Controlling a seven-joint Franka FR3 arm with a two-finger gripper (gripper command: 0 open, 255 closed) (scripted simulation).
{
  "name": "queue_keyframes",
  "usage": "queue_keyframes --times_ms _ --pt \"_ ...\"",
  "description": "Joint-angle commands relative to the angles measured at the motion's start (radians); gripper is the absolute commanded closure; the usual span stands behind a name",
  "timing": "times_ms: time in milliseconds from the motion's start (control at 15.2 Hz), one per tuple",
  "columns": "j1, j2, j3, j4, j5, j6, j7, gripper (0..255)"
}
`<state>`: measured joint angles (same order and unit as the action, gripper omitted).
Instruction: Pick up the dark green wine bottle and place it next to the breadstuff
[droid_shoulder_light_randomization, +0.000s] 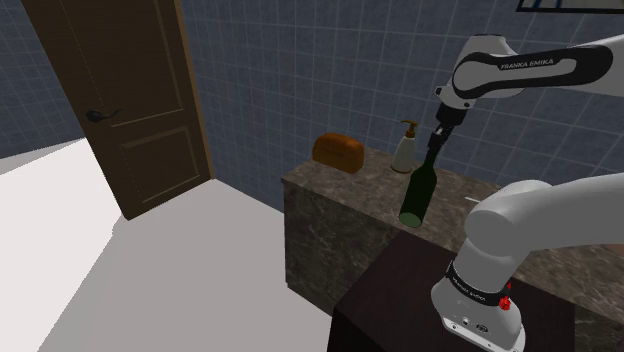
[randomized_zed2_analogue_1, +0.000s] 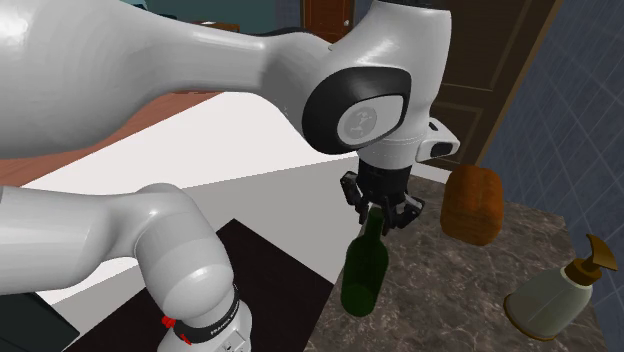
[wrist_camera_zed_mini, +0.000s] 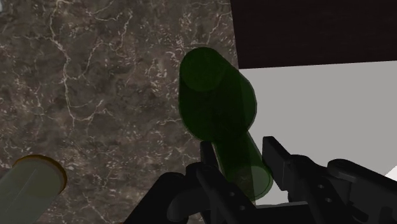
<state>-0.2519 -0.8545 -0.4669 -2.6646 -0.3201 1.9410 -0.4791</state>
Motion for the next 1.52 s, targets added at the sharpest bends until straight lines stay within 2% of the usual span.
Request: queue_keyframes --times_ms 0,462,1452 --pt "0.000 0.000 0.000 0.000 0.000 0.000 0.000 255" --pt "0.000 0.000 0.000 0.000 0.000 0.000 0.000 255" --pt "0.024 -0.002 0.057 0.194 0.053 -0.196 -0.002 255"
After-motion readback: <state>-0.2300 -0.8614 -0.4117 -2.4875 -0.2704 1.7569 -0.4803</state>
